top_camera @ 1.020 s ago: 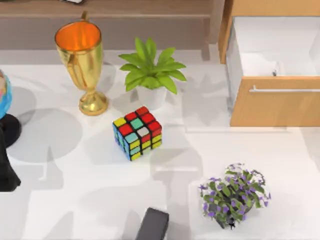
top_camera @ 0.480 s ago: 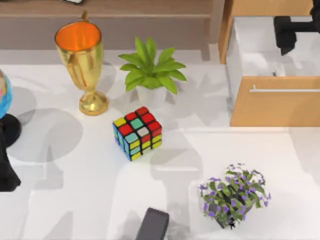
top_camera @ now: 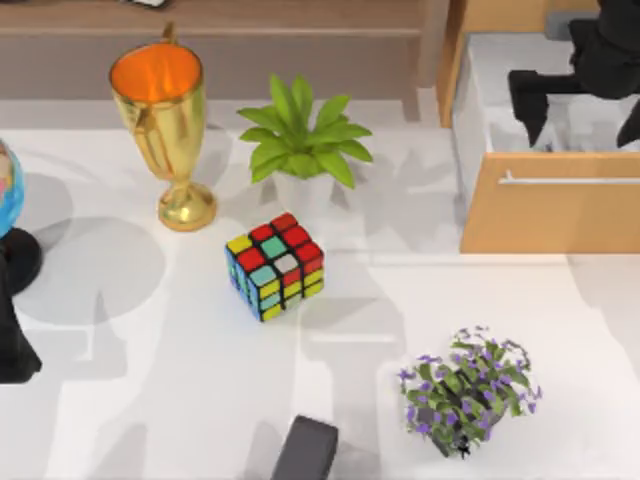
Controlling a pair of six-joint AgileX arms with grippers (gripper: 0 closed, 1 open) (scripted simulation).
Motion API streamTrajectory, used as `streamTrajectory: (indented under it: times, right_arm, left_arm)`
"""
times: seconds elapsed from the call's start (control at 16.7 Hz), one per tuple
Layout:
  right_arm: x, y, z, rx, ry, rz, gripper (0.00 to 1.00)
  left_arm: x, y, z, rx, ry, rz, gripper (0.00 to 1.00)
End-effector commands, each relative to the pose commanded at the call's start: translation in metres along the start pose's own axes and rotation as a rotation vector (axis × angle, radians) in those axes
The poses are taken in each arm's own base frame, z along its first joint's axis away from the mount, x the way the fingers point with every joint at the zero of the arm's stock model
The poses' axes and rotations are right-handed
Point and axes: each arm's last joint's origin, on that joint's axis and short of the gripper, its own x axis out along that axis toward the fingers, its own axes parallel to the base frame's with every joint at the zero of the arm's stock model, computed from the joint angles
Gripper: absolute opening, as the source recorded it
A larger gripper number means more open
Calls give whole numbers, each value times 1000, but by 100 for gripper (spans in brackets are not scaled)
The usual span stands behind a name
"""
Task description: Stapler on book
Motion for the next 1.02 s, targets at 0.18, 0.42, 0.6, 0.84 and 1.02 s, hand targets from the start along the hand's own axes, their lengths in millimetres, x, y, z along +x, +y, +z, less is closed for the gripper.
streamTrajectory:
  times: [0.18,0.42,0.6,0.84,1.02]
  right_arm:
    - [0,0,0,0,1,0,100]
    - [1,-2,0,4,1,0,100]
    - [3,-2,-3,1,0,0,100]
    - [12,0,-6,-1,2,-1,100]
    - [25,0,-6,-1,6,-2,100]
  left_arm:
    - [0,0,0,0,0,0,100]
    - [0,0,0,0,0,0,100]
    - [0,0,0,0,0,0,100]
    - [0,0,0,0,0,0,100]
    - [0,0,0,0,0,0,100]
